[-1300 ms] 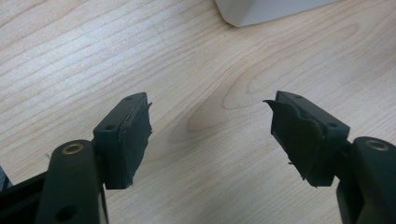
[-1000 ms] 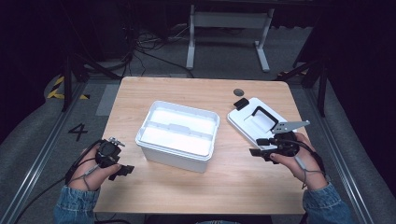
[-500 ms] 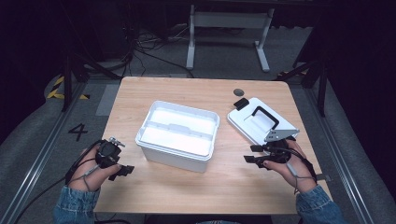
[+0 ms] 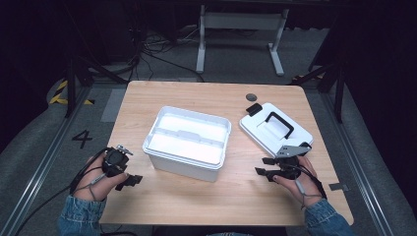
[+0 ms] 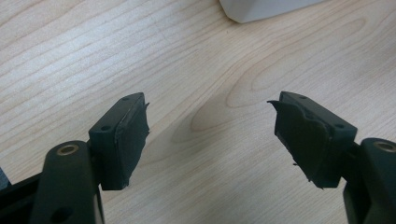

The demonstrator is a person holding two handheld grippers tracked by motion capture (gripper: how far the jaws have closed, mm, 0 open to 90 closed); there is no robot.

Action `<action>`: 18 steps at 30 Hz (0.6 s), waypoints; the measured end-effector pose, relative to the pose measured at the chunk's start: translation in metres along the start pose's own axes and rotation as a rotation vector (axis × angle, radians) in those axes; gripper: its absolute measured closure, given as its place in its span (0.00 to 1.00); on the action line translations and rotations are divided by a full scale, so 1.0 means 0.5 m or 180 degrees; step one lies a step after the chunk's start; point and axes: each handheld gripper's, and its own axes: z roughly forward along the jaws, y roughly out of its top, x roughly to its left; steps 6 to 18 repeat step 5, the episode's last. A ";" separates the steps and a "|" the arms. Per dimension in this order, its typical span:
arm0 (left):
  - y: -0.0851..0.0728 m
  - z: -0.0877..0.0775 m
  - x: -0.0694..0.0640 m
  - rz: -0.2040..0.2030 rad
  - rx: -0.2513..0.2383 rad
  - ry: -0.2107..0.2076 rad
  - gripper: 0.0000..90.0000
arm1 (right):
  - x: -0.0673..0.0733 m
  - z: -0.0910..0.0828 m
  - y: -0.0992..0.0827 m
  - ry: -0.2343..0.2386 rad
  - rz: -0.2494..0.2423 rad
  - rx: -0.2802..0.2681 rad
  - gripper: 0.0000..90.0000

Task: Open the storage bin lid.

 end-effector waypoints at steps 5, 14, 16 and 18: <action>0.001 -0.001 0.003 -0.0021 -0.0014 0.0002 0.29 | 0.003 0.012 -0.011 -0.0019 0.0031 0.0016 0.53; 0.001 -0.001 0.003 -0.0021 -0.0014 0.0002 0.29 | 0.003 0.012 -0.011 -0.0019 0.0031 0.0016 0.53; 0.001 -0.001 0.003 -0.0021 -0.0014 0.0002 0.29 | 0.003 0.012 -0.011 -0.0019 0.0031 0.0016 0.53; 0.001 -0.001 0.003 -0.0021 -0.0014 0.0002 0.29 | 0.003 0.012 -0.011 -0.0019 0.0031 0.0016 0.53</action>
